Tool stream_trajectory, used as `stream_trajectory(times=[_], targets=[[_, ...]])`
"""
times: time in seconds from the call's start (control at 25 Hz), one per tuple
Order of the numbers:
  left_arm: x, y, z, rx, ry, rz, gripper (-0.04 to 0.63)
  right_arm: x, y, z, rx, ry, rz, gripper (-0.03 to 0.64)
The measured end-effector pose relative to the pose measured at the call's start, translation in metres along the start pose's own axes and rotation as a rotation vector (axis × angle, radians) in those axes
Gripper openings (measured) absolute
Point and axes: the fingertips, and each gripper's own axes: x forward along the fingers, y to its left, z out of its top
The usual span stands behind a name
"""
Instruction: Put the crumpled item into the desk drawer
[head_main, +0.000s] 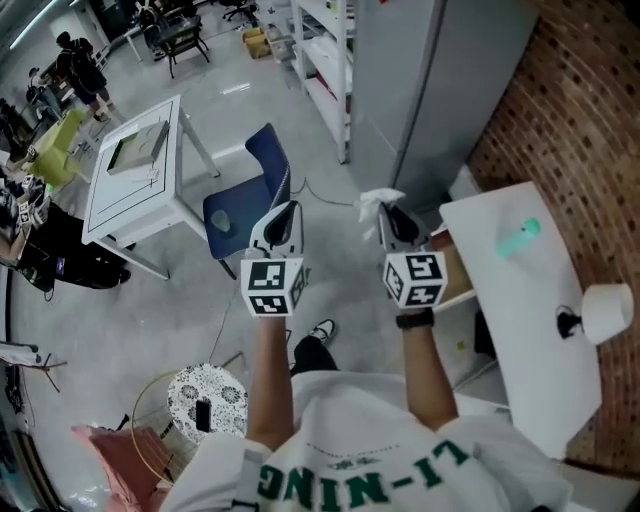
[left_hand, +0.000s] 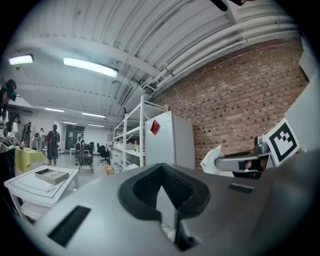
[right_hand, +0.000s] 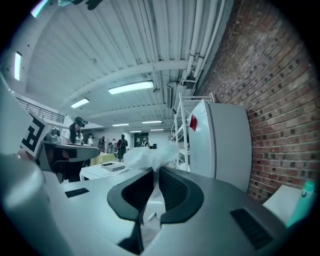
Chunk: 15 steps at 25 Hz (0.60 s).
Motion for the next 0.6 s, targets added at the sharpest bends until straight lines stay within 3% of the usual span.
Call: stream_trajectory(times=[0.28, 0.6], targets=[[0.117, 0.008, 0.011, -0.002, 0.014, -0.213, -0.005, 0.061, -0.040, 0.014, 0.004, 0.001, -0.156, 0.028], [0.216, -0.061, -0.009, 0.055, 0.032, -0.520, -0.005, 0.070, -0.110, -0.021, 0.049, 0.054, -0.411, 0.028]])
